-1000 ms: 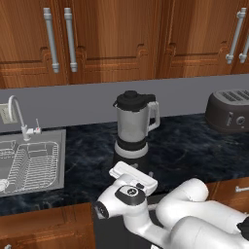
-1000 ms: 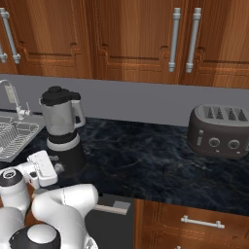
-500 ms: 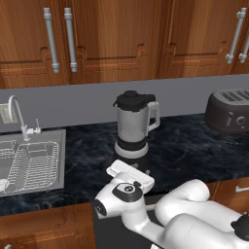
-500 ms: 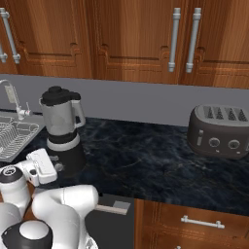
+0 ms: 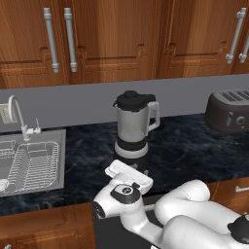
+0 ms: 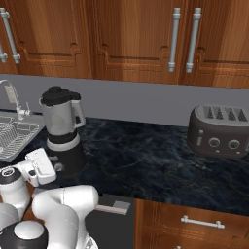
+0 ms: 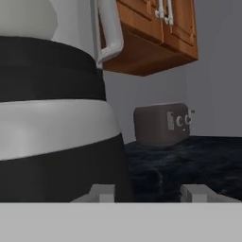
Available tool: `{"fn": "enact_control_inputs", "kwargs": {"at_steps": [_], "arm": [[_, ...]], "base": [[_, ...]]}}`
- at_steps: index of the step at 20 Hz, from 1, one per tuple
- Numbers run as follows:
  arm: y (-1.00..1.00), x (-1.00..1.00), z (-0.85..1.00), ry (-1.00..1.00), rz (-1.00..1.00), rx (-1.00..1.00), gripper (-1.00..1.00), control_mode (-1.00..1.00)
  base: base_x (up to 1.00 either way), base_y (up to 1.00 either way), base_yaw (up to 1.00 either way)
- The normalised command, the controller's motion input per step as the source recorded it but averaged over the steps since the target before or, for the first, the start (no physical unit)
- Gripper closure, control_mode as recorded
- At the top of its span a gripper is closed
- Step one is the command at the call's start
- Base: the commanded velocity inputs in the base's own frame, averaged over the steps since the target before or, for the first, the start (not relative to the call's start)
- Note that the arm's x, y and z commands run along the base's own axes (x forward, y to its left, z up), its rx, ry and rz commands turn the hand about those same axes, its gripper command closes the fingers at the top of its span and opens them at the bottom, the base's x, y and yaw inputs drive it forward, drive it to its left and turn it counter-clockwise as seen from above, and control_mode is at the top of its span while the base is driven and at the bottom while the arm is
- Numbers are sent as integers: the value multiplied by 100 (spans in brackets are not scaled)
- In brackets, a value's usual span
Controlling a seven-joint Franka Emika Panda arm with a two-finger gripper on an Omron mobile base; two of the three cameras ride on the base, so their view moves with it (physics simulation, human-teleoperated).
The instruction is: Open the blender lid, put the kiwi in the blender, close the lid, and start the blender.
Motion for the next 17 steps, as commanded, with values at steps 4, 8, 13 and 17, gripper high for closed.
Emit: {"fn": "enact_control_inputs", "kwargs": {"at_steps": [4, 8, 13, 17], "arm": [[0, -62, 5, -20, 4, 0, -100, -100], [2, -79, 34, -21, 2, 0, -100, -100], [7, -64, 52, -11, 1, 0, -100, -100], [2, -62, 62, -8, 0, -1, -100, -100]], "base": [[0, 0, 0], [0, 0, 0], [0, 0, 0], [0, 0, 0]]}}
